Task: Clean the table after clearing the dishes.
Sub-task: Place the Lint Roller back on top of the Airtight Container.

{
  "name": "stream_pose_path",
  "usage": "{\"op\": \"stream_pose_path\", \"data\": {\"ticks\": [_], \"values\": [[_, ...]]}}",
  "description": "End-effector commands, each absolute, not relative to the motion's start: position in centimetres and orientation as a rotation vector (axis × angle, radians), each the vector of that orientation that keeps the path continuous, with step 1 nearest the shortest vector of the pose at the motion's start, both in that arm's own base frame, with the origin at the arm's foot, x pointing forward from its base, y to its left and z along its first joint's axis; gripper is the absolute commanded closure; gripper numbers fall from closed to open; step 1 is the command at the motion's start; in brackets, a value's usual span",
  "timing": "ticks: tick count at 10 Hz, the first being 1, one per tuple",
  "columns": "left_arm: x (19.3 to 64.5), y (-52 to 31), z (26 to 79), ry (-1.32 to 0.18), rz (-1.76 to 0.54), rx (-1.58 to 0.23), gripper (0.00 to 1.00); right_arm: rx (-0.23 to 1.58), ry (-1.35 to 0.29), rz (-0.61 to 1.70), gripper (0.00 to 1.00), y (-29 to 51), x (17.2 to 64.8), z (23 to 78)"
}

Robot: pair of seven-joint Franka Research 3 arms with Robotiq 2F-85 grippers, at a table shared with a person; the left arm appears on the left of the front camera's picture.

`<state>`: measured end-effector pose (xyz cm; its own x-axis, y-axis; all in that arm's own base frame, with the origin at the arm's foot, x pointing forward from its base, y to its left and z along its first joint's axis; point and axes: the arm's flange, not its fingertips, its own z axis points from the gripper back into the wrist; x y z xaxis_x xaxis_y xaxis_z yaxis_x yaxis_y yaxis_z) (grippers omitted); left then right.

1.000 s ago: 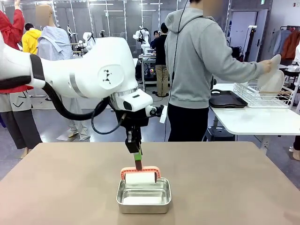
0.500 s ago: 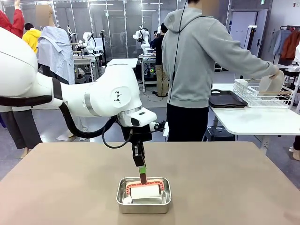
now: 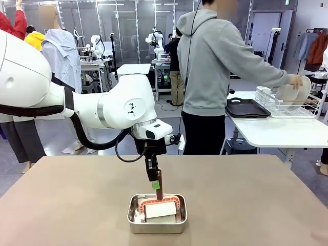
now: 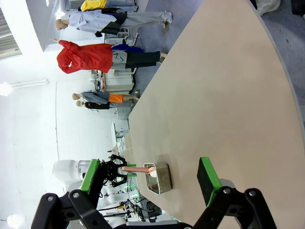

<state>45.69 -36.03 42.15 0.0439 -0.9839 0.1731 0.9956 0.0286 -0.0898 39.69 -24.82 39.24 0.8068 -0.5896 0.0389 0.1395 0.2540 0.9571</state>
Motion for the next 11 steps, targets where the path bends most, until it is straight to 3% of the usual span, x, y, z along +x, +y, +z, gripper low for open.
{"op": "stream_pose_path", "data": {"ticks": [1,2,3,7,11], "values": [[45.8,-36.4,42.1,-0.073,-1.521,-0.180,0.00,1.223,-0.424,-0.512,0.00,-24.7,39.4,39.6],[45.8,-36.2,42.4,-0.080,-1.520,-0.179,0.23,1.223,-0.424,-0.512,0.00,-24.7,39.4,39.6],[45.7,-36.1,42.6,-0.084,-1.515,-0.180,0.00,1.223,-0.424,-0.512,0.00,-24.7,39.4,39.6],[45.3,-35.1,42.9,-0.136,-1.560,-0.176,0.00,1.223,-0.424,-0.512,0.00,-24.7,39.4,39.6],[46.1,-35.7,42.5,-0.083,-1.525,-0.194,0.00,1.223,-0.424,-0.512,0.00,-24.7,39.4,39.6]]}}
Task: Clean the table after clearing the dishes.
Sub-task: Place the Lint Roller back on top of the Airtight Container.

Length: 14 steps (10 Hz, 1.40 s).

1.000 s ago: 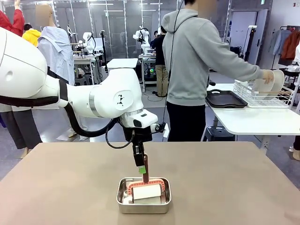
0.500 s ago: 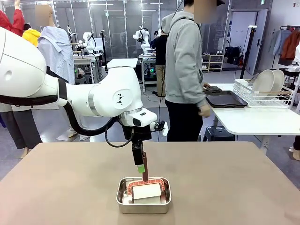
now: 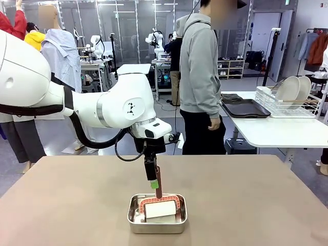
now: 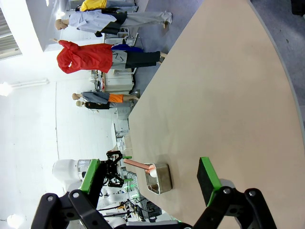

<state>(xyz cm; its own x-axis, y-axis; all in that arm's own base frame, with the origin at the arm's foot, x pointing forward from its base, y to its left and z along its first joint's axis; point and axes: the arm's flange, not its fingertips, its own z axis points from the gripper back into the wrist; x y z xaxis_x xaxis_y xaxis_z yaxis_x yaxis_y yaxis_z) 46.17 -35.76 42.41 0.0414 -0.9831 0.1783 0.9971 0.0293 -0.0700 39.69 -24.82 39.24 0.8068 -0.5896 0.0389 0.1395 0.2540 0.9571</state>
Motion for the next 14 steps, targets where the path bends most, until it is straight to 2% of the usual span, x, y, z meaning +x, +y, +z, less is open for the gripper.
{"op": "stream_pose_path", "data": {"ticks": [1,6,7,9,11,12,14], "values": [[46.1,-35.7,42.5,-0.083,-1.525,-0.194,0.00,1.223,-0.424,-0.512,0.00,-24.7,39.4,39.6],[46.2,-35.8,42.4,-0.089,-1.530,-0.194,0.00,1.223,-0.424,-0.512,0.00,-24.7,39.4,39.6],[47.6,-34.9,44.0,-0.108,-1.468,-0.272,0.00,1.223,-0.424,-0.512,0.00,-24.7,39.4,39.6],[49.2,-29.8,48.6,-0.203,-1.212,-0.445,0.00,1.223,-0.424,-0.512,0.00,-24.7,39.4,39.6],[48.5,-20.8,52.4,-0.329,-0.908,-0.673,0.00,1.223,-0.424,-0.512,0.00,-24.7,39.4,39.6],[47.9,-14.3,52.8,-0.367,-0.648,-0.805,0.00,1.223,-0.424,-0.512,0.00,-24.7,39.4,39.6],[45.4,-2.7,52.8,-0.512,-0.295,-0.874,0.00,1.223,-0.424,-0.512,0.00,-24.7,39.4,39.6]]}}
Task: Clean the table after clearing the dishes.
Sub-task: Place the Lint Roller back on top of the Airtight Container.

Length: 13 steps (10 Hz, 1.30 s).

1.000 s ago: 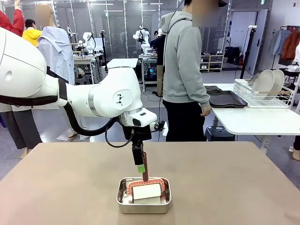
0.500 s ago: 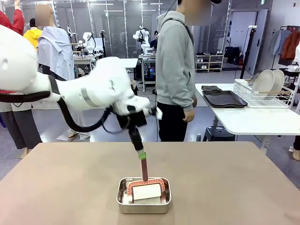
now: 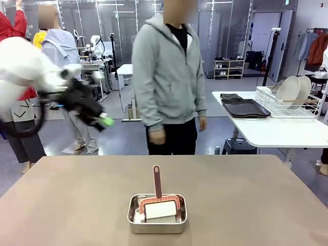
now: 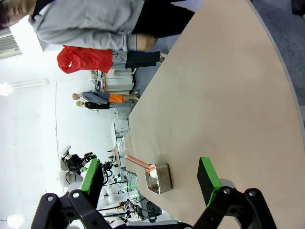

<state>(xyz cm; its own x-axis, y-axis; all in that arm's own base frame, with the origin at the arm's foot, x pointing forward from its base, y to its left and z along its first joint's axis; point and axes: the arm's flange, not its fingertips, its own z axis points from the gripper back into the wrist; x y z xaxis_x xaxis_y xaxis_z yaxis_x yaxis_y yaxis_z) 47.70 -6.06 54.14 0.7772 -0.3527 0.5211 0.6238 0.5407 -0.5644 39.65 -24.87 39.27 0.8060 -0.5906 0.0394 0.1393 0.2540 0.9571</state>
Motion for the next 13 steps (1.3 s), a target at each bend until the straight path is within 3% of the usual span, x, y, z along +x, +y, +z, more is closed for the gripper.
{"op": "stream_pose_path", "data": {"ticks": [1,4,7,8,9,13], "values": [[43.3,2.6,52.3,-0.509,-0.186,-0.910,0.00,1.223,-0.424,-0.512,0.00,-24.7,39.4,39.6],[36.7,17.6,48.3,-0.491,0.142,-1.026,0.00,1.223,-0.424,-0.512,0.00,-24.7,39.4,39.6],[31.7,26.0,43.8,-0.496,0.375,-0.961,0.00,1.223,-0.424,-0.512,0.00,-24.7,39.4,39.6],[31.6,26.7,43.5,-0.574,0.334,-0.932,0.00,1.223,-0.424,-0.512,0.00,-24.7,39.4,39.6],[31.2,26.1,43.8,-0.493,0.362,-0.980,0.00,1.223,-0.424,-0.512,0.00,-24.7,39.4,39.6],[31.2,26.1,43.8,-0.493,0.362,-0.980,0.00,1.223,-0.424,-0.512,0.00,-24.7,39.4,39.6]]}}
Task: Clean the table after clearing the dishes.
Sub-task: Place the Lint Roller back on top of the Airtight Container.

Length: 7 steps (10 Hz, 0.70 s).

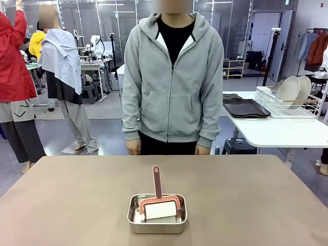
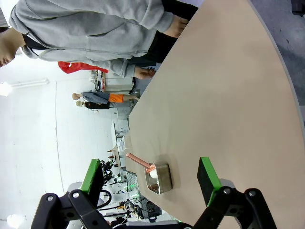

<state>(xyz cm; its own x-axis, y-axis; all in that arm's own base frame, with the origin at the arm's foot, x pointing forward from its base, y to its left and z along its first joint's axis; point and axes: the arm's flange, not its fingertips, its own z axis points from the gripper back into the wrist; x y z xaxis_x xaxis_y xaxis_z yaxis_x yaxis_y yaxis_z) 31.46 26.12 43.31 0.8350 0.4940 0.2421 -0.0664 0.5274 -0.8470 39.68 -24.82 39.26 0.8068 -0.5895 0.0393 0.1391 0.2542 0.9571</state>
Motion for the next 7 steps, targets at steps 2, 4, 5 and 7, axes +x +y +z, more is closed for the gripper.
{"op": "stream_pose_path", "data": {"ticks": [2,4,5,7], "values": [[31.22,26.05,43.76,-0.493,0.362,-0.980,0.00,1.223,-0.424,-0.512,0.00,-24.71,39.39,39.56],[31.22,26.05,43.76,-0.493,0.362,-0.980,0.00,1.223,-0.424,-0.512,0.00,-24.71,39.39,39.56],[31.22,26.05,43.76,-0.493,0.362,-0.980,0.00,1.223,-0.424,-0.512,0.00,-24.71,39.39,39.56],[31.22,26.05,43.76,-0.493,0.362,-0.980,0.00,1.223,-0.424,-0.512,0.00,-24.71,39.39,39.56]]}}
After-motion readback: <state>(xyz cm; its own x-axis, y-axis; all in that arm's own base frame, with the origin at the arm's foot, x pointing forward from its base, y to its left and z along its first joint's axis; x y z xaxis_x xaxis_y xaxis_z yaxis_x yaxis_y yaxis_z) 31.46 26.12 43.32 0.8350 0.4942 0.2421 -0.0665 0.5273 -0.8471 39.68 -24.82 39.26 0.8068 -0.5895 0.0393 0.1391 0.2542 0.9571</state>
